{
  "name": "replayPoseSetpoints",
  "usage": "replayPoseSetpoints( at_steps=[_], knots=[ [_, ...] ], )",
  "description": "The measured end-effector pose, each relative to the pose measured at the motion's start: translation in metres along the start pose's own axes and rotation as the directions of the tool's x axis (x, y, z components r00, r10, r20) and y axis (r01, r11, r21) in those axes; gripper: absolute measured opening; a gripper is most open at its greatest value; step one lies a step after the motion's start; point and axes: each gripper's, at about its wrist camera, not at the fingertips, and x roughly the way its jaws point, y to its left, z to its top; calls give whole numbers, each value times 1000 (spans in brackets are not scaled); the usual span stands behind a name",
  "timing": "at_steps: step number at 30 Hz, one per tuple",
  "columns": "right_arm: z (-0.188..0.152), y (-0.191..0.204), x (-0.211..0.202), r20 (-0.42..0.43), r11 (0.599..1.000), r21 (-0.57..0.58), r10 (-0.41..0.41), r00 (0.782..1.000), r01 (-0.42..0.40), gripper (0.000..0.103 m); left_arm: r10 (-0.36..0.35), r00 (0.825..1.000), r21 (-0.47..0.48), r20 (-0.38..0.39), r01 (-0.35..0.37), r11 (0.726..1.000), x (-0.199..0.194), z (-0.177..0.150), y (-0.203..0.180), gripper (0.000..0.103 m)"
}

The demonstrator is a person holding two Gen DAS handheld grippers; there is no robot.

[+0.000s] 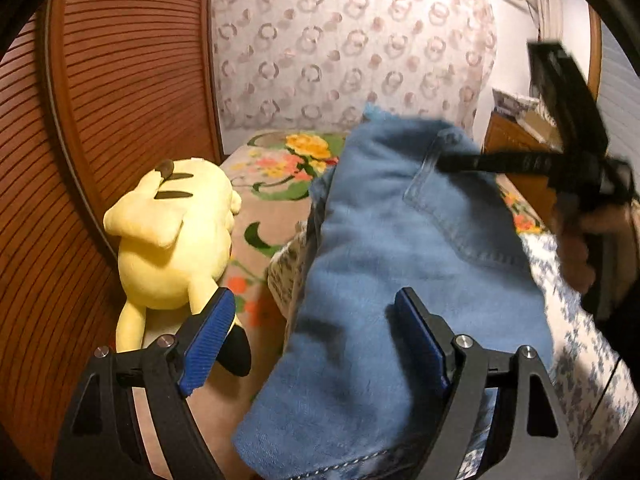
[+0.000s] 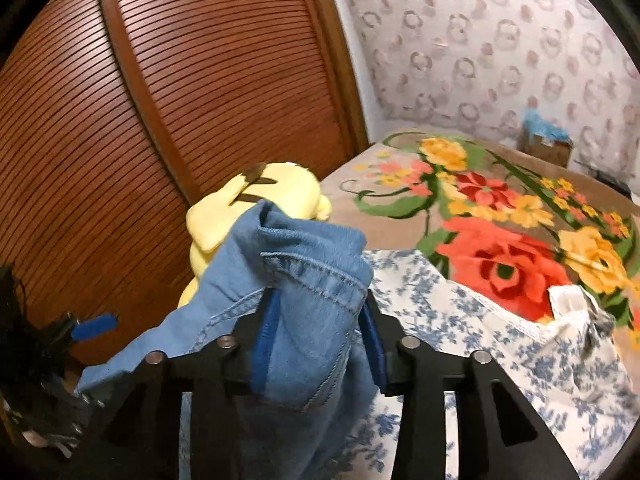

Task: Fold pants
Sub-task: 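Lower the folded jeans onto the sheet beside the toy and open the right tool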

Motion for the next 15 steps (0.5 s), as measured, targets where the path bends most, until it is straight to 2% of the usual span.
replayPoseSetpoints(
  at_steps=[2,6,9,12,15],
  knots=[
    [5,-1,-8,23,999,19,-26,999,26,47,0,1000,2,-18,0,1000,3,-4,0,83],
    [18,17,-5,45,996,45,-74,996,72,48,6,1000,-3,-31,-6,1000,-1,-8,-3,83],
    [13,27,11,41,992,8,-126,991,126,48,3,1000,-16,-29,-4,1000,0,-8,-1,83],
    [11,29,26,6,990,36,-139,990,139,48,-5,1000,-32,-25,4,999,-2,-5,1,83],
    [12,34,15,33,989,55,-140,990,138,48,4,1000,-30,-8,-4,1000,-12,0,-1,83]
  ],
)
